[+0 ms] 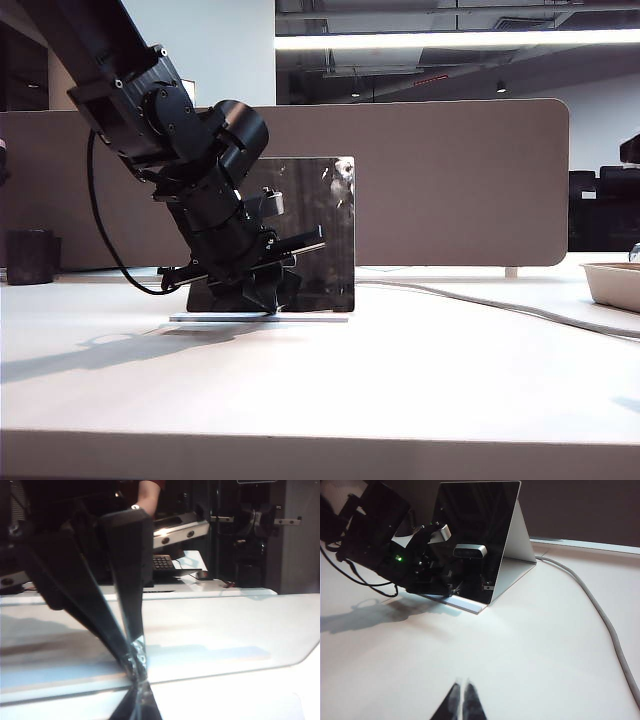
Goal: Push the base of the mirror on the table to move it forward for a short distance.
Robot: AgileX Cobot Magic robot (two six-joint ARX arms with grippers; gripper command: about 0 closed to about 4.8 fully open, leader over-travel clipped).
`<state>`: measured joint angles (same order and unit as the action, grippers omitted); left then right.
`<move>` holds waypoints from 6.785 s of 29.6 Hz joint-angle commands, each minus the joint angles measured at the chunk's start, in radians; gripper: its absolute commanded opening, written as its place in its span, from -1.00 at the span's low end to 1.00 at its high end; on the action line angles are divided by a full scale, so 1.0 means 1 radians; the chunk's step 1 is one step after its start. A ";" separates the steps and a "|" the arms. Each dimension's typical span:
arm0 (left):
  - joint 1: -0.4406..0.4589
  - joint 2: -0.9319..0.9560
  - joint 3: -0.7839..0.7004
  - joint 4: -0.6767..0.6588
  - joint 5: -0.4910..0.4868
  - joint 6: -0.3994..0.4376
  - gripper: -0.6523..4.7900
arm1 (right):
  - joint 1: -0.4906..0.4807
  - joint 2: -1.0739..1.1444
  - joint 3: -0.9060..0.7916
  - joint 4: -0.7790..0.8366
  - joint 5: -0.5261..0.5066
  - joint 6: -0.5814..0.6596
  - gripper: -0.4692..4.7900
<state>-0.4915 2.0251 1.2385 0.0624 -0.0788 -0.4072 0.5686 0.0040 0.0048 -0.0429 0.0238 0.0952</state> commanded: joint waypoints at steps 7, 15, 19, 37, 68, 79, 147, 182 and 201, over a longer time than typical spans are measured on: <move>0.008 0.053 0.066 -0.029 0.005 0.012 -0.75 | 0.000 0.000 0.001 0.017 0.000 -0.002 -0.74; 0.008 0.085 0.107 -0.029 0.016 0.014 -0.75 | 0.000 0.000 0.001 0.017 0.000 -0.002 -0.74; 0.014 0.085 0.107 -0.032 0.016 0.014 -0.75 | 0.000 0.000 0.001 0.017 0.000 -0.002 -0.74; 0.012 -0.001 0.107 -0.254 -0.015 0.017 -0.75 | 0.000 0.000 0.001 0.017 0.000 -0.002 -0.74; -0.108 -0.347 0.105 -0.726 -0.110 0.063 -0.75 | 0.000 0.000 0.001 0.017 0.000 -0.002 -0.74; -0.130 -0.655 -0.034 -0.857 -0.146 0.004 -0.75 | 0.000 0.000 0.001 0.017 0.000 -0.002 -0.74; 0.454 -2.022 -1.231 -0.067 -0.026 0.330 -0.75 | 0.000 0.000 0.001 0.016 0.000 -0.002 -0.74; 0.529 -2.022 -1.231 -0.064 -0.011 0.373 -0.75 | 0.000 0.000 0.001 0.016 0.000 -0.002 -0.74; 0.529 -2.022 -1.229 0.011 0.014 0.372 -0.78 | 0.000 0.000 0.001 0.016 0.000 -0.002 -0.74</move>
<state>0.0380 0.0025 0.0071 0.0525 -0.0711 -0.0380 0.5690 0.0036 0.0048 -0.0429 0.0238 0.0952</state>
